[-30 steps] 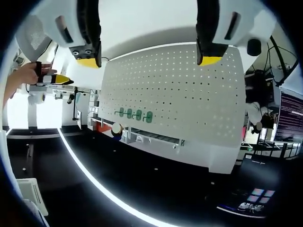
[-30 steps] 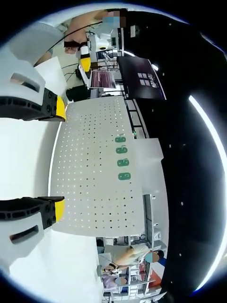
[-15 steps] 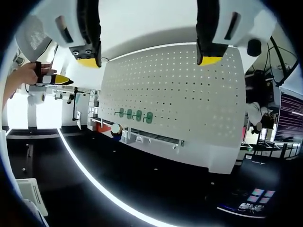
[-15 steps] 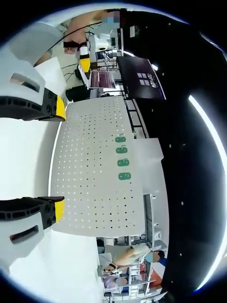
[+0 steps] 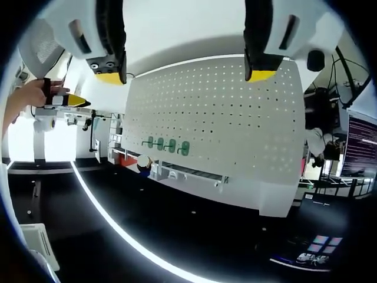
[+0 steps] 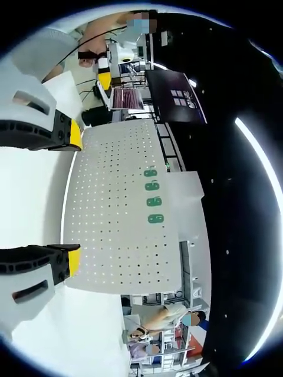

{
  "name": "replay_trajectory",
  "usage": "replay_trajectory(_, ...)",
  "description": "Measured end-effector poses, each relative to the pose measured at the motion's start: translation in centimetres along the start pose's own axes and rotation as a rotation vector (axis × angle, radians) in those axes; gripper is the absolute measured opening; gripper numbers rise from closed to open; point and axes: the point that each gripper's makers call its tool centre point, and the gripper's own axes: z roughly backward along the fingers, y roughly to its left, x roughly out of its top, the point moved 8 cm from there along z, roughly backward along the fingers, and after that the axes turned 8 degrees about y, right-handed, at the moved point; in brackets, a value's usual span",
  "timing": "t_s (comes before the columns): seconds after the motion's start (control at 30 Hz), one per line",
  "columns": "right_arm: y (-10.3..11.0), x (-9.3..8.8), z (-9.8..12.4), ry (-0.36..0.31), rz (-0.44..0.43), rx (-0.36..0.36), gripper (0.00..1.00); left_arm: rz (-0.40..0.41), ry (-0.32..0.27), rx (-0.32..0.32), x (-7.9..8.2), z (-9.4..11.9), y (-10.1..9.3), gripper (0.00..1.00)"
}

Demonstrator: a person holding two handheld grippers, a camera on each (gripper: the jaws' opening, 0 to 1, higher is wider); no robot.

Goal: Insert the hook assembly into the mounting plate slot until the hook locks in place.

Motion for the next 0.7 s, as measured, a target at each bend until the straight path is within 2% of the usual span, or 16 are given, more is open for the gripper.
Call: replay_trajectory(0.7,0.17,-0.25,-0.18,0.016,0.005,0.003,0.62,-0.001,0.007,-0.007,-0.30,-0.03,-0.17,0.84)
